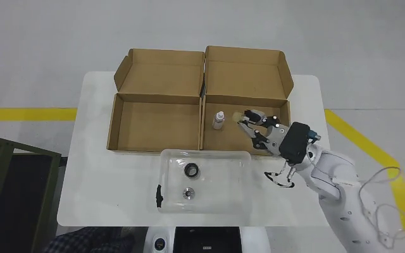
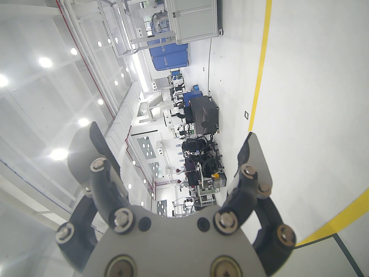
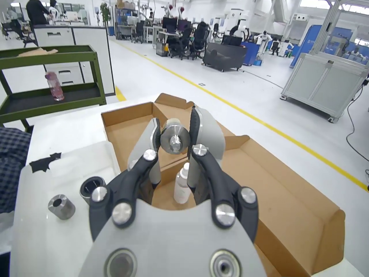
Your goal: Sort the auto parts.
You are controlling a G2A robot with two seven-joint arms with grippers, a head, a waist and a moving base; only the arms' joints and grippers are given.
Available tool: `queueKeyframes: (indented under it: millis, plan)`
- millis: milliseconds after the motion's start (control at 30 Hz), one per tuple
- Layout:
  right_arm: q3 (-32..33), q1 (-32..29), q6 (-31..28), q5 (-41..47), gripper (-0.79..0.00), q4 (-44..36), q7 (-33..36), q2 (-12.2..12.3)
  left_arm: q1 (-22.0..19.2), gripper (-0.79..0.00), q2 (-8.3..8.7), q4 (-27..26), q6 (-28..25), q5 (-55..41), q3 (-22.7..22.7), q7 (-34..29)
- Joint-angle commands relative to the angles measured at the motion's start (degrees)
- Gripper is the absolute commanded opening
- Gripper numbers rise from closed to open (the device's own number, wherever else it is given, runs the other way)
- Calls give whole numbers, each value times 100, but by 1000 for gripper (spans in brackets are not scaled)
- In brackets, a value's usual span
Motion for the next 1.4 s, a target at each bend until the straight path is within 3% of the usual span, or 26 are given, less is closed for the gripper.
queueKeyframes:
  millis: [0,400,867,1233,1367]
  plan:
    - [13,53,-109,-26,-785,71,250,11,0,0,0,0,0,0,0,0]
    - [-270,720,-353,-61,-785,1011,1442,5,0,0,0,0,0,0,0,0]
    - [-1189,1815,-561,-584,-785,2153,2513,-116,0,0,0,0,0,0,0,0]
    - [-1774,2373,-527,-588,-785,2796,2809,-261,0,0,0,0,0,0,0,0]
    - [-1901,2486,-488,-593,-717,2963,2824,-301,0,0,0,0,0,0,0,0]
